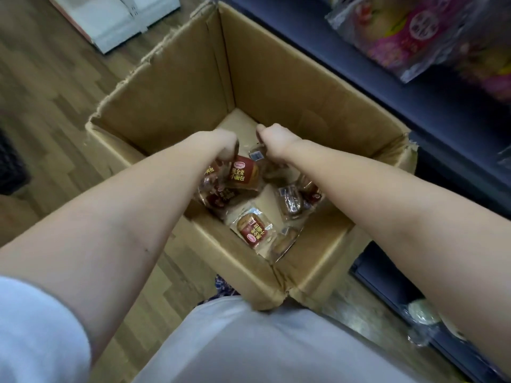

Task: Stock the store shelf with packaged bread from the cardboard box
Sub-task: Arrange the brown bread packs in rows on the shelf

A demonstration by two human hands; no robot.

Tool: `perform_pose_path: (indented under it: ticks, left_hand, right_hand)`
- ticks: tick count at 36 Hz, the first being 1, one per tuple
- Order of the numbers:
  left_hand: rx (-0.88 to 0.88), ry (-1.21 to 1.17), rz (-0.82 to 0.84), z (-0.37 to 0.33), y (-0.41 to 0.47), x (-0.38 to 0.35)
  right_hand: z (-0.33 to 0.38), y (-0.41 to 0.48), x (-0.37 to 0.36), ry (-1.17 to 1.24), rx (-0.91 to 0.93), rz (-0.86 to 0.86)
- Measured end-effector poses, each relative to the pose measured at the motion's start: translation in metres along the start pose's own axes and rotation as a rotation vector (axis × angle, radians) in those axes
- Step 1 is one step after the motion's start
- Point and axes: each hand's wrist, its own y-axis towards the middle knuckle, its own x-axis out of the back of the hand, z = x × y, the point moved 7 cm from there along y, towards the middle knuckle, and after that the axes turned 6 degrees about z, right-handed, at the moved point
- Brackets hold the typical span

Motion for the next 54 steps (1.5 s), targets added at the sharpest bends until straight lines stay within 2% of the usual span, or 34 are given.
perform_pose_path:
  ticks: [6, 10, 17, 21, 26, 37, 42, 49, 54]
  left_hand:
    - [-0.009, -0.124, -0.142, 0.012, -0.03, 0.028]
    - [-0.02, -0.283, -0.307, 0.016, -0.055, 0.058]
    - [-0.189, -0.888, -0.825, 0.032, -0.111, 0.113]
    - [-0.243, -1.177, -0.915, 0.037, -0.133, 0.124]
    - [-0.286, -1.385, -0.96, 0.028, -0.149, 0.128]
    - [-0.358, -1.405, -0.914, -0.034, -0.144, 0.128]
    - [-0.485, -1.468, -0.839, -0.095, -0.149, 0.138]
    - [-0.591, -1.335, -0.804, -0.201, -0.154, 0.154]
    - [-0.688, -1.329, -0.733, -0.289, -0.157, 0.16]
  right_hand:
    - [0.012, -0.016, 0.035, 0.039, 0.03, -0.143]
    - [0.02, -0.027, 0.068, 0.061, 0.059, -0.253]
    - [0.03, -0.059, 0.135, 0.128, 0.109, -0.521]
    - [0.023, -0.086, 0.171, 0.242, 0.081, -0.717]
    - [0.001, -0.113, 0.194, 0.411, 0.071, -0.829]
    - [-0.082, -0.175, 0.188, 0.416, -0.123, -0.932]
    - [-0.127, -0.22, 0.188, 0.362, -0.206, -0.986]
    - [-0.203, -0.313, 0.181, 0.307, -0.312, -1.159]
    - [-0.269, -0.389, 0.165, 0.303, -0.42, -1.281]
